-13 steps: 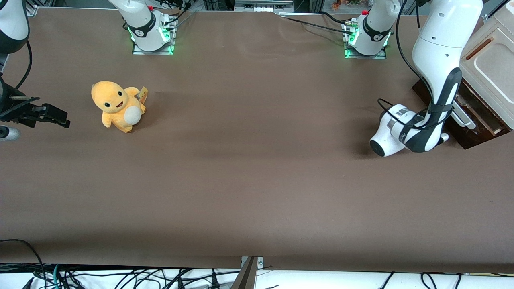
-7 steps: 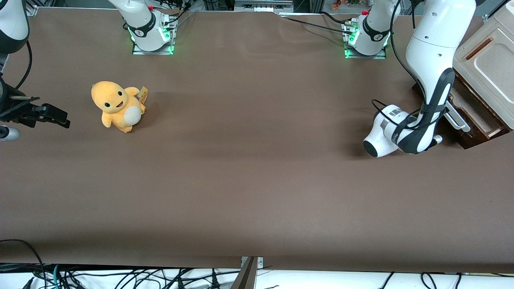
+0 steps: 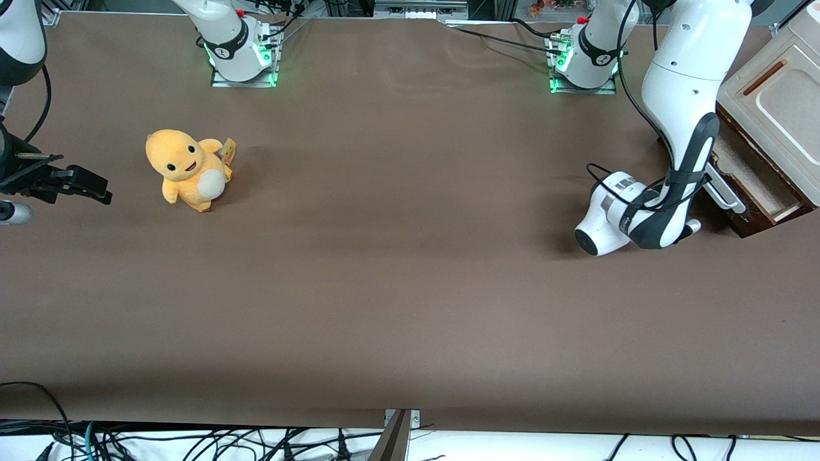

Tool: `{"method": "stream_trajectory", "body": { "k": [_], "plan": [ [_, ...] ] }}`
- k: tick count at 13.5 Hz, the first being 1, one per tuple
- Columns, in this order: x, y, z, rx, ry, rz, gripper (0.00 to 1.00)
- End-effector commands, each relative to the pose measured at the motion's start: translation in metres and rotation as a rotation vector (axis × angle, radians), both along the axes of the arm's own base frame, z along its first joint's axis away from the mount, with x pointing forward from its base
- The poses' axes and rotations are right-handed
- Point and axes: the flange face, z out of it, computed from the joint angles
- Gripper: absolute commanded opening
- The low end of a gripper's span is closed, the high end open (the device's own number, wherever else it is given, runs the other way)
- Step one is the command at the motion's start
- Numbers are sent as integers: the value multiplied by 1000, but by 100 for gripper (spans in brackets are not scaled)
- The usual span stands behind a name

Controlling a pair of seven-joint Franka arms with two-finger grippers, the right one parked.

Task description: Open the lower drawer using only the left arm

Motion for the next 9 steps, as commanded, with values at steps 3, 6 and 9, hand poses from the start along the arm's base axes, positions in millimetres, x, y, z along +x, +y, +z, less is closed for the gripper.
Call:
{"method": "stream_trajectory", "body": {
  "k": [3, 6, 9],
  "plan": [
    [4, -24, 8, 9, 25, 34, 0],
    [5, -24, 7, 11, 23, 37, 0],
    [4, -29, 5, 6, 28, 41, 0]
  ]
}}
